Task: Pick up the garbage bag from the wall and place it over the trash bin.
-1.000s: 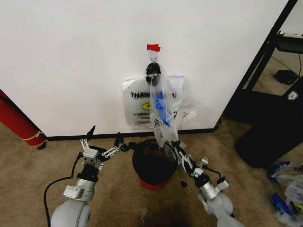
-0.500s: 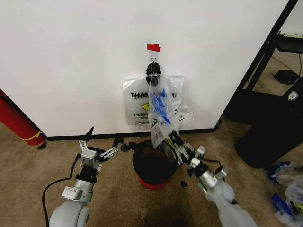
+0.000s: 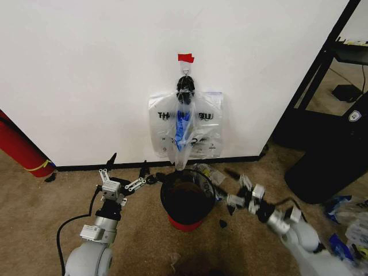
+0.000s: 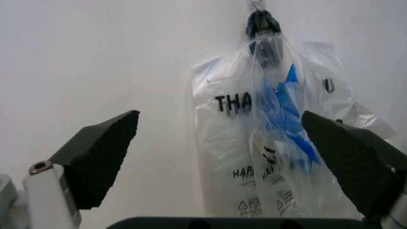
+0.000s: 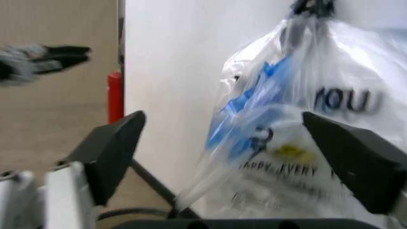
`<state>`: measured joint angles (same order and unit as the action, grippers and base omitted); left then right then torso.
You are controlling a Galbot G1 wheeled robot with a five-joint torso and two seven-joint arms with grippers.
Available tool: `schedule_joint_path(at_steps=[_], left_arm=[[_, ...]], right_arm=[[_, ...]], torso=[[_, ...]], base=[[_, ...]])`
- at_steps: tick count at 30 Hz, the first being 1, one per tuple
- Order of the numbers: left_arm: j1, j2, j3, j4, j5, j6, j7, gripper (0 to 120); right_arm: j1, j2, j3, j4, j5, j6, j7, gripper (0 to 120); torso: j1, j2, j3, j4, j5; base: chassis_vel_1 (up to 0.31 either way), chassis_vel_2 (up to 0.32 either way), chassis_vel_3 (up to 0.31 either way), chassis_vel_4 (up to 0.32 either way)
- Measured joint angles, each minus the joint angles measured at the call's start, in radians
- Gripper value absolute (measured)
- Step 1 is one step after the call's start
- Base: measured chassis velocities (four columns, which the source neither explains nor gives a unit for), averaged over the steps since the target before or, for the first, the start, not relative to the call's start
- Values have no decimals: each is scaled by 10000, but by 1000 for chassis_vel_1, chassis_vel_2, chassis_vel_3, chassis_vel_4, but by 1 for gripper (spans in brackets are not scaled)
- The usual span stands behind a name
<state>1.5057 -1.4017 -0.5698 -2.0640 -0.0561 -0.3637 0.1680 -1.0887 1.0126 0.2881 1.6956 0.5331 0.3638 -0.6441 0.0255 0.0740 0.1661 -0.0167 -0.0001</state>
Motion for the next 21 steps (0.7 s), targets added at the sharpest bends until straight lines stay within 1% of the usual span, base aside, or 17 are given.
schedule_joint_path(at_steps=[2,3,4,6,8,9,10,11,13,16,17,21], left_arm=[[-33,-33,8,30,39,16,12,100],[-33,-33,8,30,39,16,12,100],[-52,-48,5,46,46,24,15,100],[-78,-68,-21,90,49,36,19,100],[-105,-68,-49,139,49,41,20,100],[-128,-64,-71,171,49,42,18,100],[-128,-64,-71,171,49,42,18,100],[-155,-64,-90,207,49,42,16,100],[-215,-82,-119,266,43,43,3,100],[-273,-114,-139,342,29,42,-15,100],[-273,-114,-139,342,29,42,-15,100],[-335,-131,-148,391,12,38,-32,100]], right_arm=[[862,-90,-971,-413,-548,-306,882,99],[862,-90,-971,-413,-548,-306,882,99],[1370,-55,-1501,-736,-796,-391,1306,100],[2208,154,-2321,-1315,-1249,-487,1847,100],[2891,476,-2980,-1670,-1849,-667,2406,100],[3204,624,-3255,-1788,-2126,-764,2634,100],[3204,624,-3255,-1788,-2126,-764,2634,100],[3474,776,-3489,-1877,-2376,-840,2769,100],[3864,1037,-3816,-1957,-2793,-949,2857,100],[4227,1266,-4101,-1980,-3800,-1208,3114,100],[4227,1266,-4101,-1980,-3800,-1208,3114,100],[4340,1289,-4068,-1831,-5301,-1359,3236,100]], torso=[[0,0,1,-3,-1],[0,0,1,-3,-1],[0,0,1,-6,2],[1,-1,1,-5,-1],[1,0,2,0,3],[0,0,2,0,-1],[0,0,2,0,-1],[1,-1,2,-3,-5],[1,-1,2,-3,1],[0,0,2,-4,-1],[0,0,2,-4,-1],[0,-1,2,-5,2]], base=[[0,0,0,0],[0,0,0,0],[0,0,0,0],[0,0,0,0],[0,0,0,0],[0,0,0,0],[0,0,0,0],[0,0,0,0],[0,0,0,0],[0,0,0,0],[0,0,0,0],[0,0,0,0]])
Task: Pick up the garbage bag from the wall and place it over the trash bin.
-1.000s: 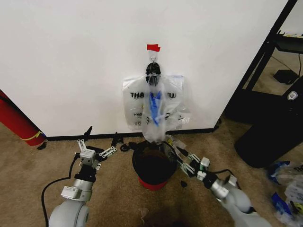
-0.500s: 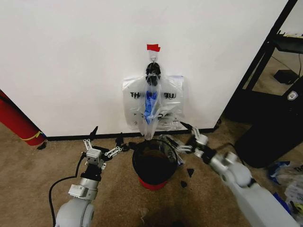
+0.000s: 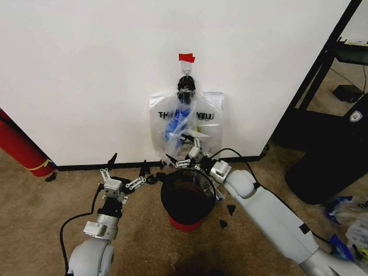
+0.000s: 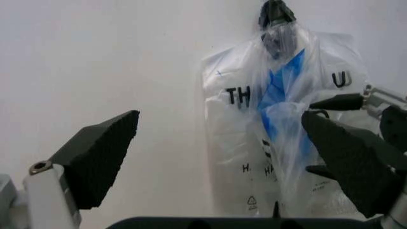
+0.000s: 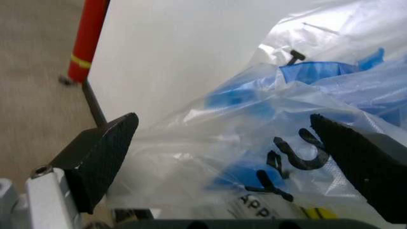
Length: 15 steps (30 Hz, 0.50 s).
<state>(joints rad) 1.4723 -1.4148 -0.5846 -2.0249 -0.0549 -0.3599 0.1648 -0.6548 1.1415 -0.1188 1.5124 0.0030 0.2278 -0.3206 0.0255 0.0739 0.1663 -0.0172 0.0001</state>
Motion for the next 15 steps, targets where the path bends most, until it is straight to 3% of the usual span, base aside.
schedule_joint_path(at_steps=[3,10,15], left_arm=[[-30,10,-2,4,-9,0,-3,100],[-73,17,62,15,-17,0,-7,100],[-68,-70,239,36,28,-44,12,100]], right_arm=[[-230,-180,253,494,-307,-121,-284,100],[-1492,-1422,1440,1860,-934,-671,-986,100],[-2265,-2167,2271,1788,-1304,-815,-80,100]], torso=[[-1,1,-2,2,-2],[-1,1,-2,-2,2],[-2,1,-3,-3,1]], base=[[0,0,0,0],[0,0,0,0],[0,0,0,0]])
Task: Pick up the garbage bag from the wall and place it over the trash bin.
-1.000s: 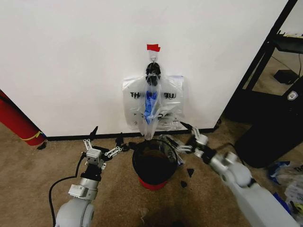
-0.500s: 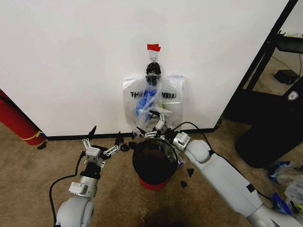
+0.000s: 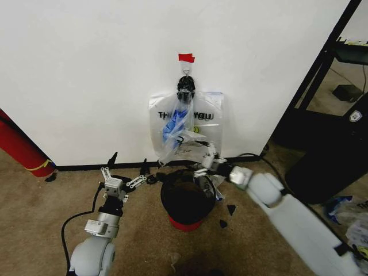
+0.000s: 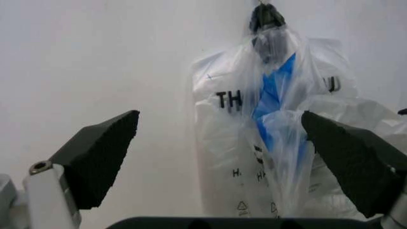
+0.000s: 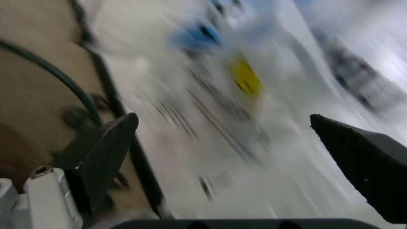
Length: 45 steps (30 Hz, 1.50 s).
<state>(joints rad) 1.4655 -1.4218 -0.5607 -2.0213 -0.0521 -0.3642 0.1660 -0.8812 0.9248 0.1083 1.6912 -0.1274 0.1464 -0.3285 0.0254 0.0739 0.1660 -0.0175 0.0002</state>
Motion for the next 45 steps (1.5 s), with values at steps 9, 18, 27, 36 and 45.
schedule_joint_path(at_steps=[9,18,27,36,45], left_arm=[[93,56,39,-79,42,-19,39,100],[232,199,-186,-162,-16,-80,13,100],[337,133,-196,-185,21,-151,6,100],[267,107,-249,-194,20,-148,-7,100],[53,80,-173,20,2,-158,-28,100]], right_arm=[[130,316,86,-1249,49,-53,2692,100],[-131,33,-271,138,2598,580,-30,100],[1834,1158,-2071,-304,2768,736,177,100],[2890,1891,-2677,-1635,1438,-24,971,99],[2615,1660,-2287,-1494,691,-417,1027,68]], torso=[[0,0,1,7,0],[0,1,0,5,-6],[1,2,1,7,-7],[1,2,2,1,-4],[1,2,1,2,-2]], base=[[0,0,0,0],[0,0,0,0],[0,0,0,0],[0,0,0,0],[0,0,0,0]])
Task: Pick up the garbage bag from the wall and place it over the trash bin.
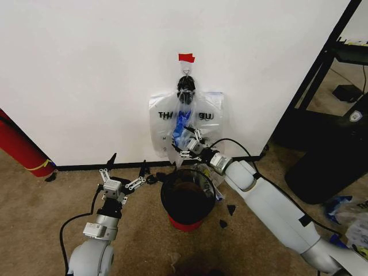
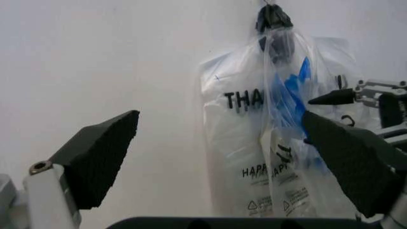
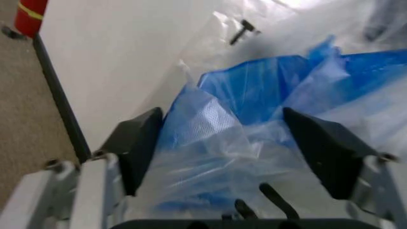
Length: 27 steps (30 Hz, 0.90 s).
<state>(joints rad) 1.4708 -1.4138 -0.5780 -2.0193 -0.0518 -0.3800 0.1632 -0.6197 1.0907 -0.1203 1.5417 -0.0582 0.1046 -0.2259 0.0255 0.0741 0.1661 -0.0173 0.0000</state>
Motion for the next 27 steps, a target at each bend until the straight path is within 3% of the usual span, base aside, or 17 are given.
schedule_joint_path(at_steps=[14,18,27], left_arm=[[-138,23,166,179,12,-1,5,100],[-189,41,226,218,13,-2,11,100],[-341,303,242,292,-69,-5,12,100]], right_arm=[[-1131,-939,810,1347,51,-361,1177,20],[-1852,-1432,1187,1833,186,-786,2074,2],[-2244,-1572,1438,2144,1631,-816,2651,0]], torso=[[0,0,-1,2,3],[0,0,-1,1,2],[0,0,-1,2,1]], base=[[0,0,0,0],[0,0,0,0],[0,0,0,0]])
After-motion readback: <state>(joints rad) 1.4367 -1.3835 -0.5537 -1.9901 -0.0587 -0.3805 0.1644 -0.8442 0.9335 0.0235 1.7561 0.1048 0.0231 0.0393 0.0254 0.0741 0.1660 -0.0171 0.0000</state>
